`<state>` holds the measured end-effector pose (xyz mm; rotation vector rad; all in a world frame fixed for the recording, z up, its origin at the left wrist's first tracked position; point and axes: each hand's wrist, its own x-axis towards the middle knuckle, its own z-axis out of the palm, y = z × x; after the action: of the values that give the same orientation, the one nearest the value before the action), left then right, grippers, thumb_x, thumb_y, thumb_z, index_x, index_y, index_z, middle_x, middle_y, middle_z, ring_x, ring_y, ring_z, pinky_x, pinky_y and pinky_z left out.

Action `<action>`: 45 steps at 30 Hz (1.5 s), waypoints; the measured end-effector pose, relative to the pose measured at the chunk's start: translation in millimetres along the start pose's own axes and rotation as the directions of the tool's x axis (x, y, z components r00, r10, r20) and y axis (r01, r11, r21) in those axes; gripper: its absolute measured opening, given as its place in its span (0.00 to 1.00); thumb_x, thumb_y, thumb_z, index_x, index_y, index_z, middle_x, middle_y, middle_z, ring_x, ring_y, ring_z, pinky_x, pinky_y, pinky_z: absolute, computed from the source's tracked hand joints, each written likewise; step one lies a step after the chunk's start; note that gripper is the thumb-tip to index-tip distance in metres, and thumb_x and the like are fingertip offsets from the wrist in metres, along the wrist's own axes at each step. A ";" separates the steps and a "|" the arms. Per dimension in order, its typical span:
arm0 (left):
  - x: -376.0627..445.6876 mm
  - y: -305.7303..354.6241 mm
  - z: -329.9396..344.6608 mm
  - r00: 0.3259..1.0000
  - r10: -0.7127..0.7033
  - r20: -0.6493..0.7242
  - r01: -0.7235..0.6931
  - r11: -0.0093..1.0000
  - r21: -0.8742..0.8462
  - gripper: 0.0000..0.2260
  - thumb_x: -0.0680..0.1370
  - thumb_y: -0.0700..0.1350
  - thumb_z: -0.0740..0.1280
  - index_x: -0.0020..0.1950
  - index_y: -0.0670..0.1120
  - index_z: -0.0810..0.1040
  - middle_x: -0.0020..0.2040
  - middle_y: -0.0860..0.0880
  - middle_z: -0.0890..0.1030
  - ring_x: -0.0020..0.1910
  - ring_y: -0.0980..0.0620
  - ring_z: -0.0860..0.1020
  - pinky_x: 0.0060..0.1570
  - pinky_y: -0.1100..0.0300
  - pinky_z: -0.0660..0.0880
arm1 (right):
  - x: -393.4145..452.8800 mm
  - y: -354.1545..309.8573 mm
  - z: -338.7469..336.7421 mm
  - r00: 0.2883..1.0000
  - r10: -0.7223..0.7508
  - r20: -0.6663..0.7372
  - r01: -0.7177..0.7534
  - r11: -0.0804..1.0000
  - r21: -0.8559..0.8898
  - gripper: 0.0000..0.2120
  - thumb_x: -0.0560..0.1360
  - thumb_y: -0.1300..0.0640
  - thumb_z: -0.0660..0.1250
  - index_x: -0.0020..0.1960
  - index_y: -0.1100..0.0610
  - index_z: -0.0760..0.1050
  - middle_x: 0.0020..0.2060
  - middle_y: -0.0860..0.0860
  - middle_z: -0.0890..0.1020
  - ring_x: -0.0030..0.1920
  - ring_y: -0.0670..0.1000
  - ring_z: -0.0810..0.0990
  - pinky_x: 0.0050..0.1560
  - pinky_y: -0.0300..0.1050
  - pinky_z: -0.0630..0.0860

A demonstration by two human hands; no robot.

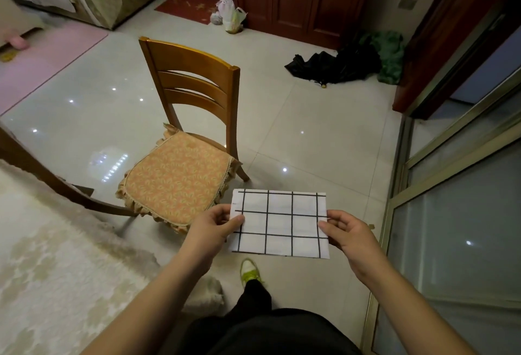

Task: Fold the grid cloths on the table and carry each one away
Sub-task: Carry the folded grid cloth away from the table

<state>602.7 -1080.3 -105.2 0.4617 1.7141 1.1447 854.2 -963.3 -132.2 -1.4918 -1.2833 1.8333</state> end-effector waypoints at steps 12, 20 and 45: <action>114.0 76.4 -14.0 0.996 0.079 0.042 -0.082 0.994 0.070 0.06 0.77 0.42 0.69 0.54 0.49 0.81 0.48 0.50 0.84 0.44 0.55 0.82 0.36 0.69 0.76 | 106.7 -80.1 33.4 0.999 0.001 -0.047 -0.001 1.000 0.004 0.11 0.75 0.64 0.69 0.56 0.58 0.79 0.46 0.56 0.85 0.48 0.55 0.84 0.54 0.51 0.79; 175.9 112.1 2.5 0.995 0.098 0.005 -0.098 0.993 0.069 0.08 0.77 0.42 0.70 0.55 0.50 0.81 0.46 0.50 0.84 0.45 0.51 0.84 0.37 0.65 0.78 | 165.1 -119.5 31.4 0.997 -0.001 -0.071 -0.001 1.000 -0.024 0.11 0.73 0.61 0.73 0.53 0.51 0.77 0.47 0.54 0.82 0.45 0.48 0.82 0.42 0.37 0.76; 375.1 262.8 141.4 0.999 0.011 -0.034 -0.012 1.000 -0.021 0.10 0.80 0.41 0.66 0.59 0.52 0.79 0.48 0.45 0.83 0.48 0.48 0.84 0.48 0.48 0.81 | 417.8 -248.7 -88.3 0.995 -0.042 0.096 0.041 0.999 0.013 0.15 0.75 0.62 0.71 0.59 0.51 0.77 0.51 0.60 0.82 0.53 0.57 0.83 0.60 0.56 0.78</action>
<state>508.8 -610.7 -84.2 0.4416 1.7287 1.1842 753.4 -479.5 -129.8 -1.3761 -1.3363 1.9024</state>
